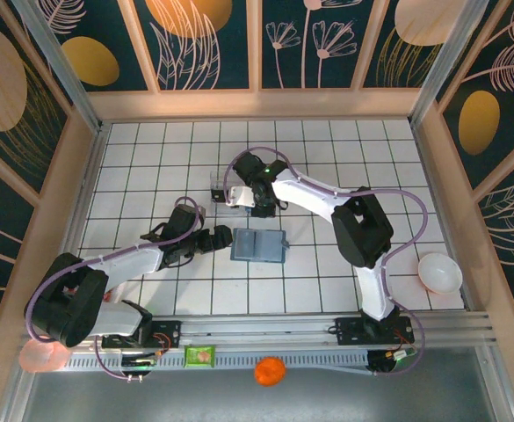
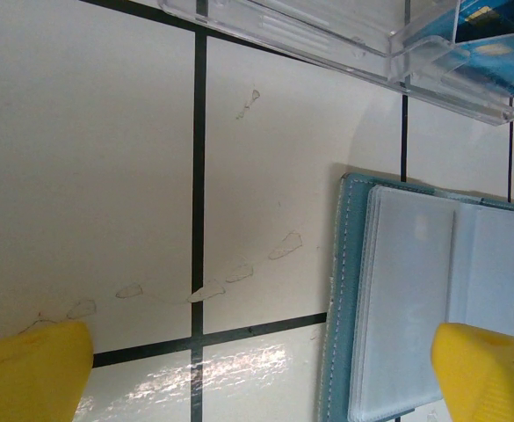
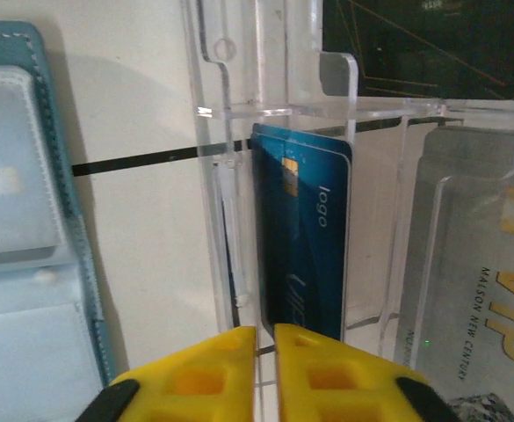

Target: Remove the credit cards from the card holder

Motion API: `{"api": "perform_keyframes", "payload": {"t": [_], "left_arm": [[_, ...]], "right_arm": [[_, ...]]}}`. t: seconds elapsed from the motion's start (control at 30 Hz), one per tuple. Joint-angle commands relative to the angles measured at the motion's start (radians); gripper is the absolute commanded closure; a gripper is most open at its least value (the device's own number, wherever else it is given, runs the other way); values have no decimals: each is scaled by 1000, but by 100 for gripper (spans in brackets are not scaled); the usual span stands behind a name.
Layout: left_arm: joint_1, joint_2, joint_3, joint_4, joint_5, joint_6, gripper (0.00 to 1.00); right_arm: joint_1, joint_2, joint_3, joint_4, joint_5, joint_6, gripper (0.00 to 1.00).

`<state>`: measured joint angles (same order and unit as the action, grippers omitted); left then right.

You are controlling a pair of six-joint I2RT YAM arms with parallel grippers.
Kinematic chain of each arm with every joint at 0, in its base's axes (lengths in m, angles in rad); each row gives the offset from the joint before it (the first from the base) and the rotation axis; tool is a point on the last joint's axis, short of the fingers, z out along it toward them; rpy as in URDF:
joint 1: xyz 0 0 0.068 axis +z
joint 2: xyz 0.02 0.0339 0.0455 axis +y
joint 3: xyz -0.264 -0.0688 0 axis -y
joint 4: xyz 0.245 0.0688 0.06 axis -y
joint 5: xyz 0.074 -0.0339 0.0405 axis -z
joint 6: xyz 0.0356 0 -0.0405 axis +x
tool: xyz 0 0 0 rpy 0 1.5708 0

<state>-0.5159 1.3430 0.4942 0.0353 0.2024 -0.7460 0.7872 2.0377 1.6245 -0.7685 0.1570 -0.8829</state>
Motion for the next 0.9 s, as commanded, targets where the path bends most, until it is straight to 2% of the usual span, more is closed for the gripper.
{"api": "perform_keyframes", "payload": {"t": [0.0,0.27,0.47,0.63,0.73,0.87], "left_arm": [[8,6,-6,18,23,-18,1],[8,4,-15,32,29,-26,1],[8,-25,-29,46,29,-30,1],[8,-47,-27,58,26,-27,1],[8,-62,-29,69,25,-29,1],[8,-87,-32,59,-20,-20,1]], "right_arm": [[-4,-10,-7,73,42,-3,81],[-9,-48,0,166,69,32,75],[-23,-55,39,254,78,125,72],[-25,-146,-14,489,70,331,71],[-22,-231,-91,576,17,533,68],[-12,-324,-233,608,-79,776,66]]}}
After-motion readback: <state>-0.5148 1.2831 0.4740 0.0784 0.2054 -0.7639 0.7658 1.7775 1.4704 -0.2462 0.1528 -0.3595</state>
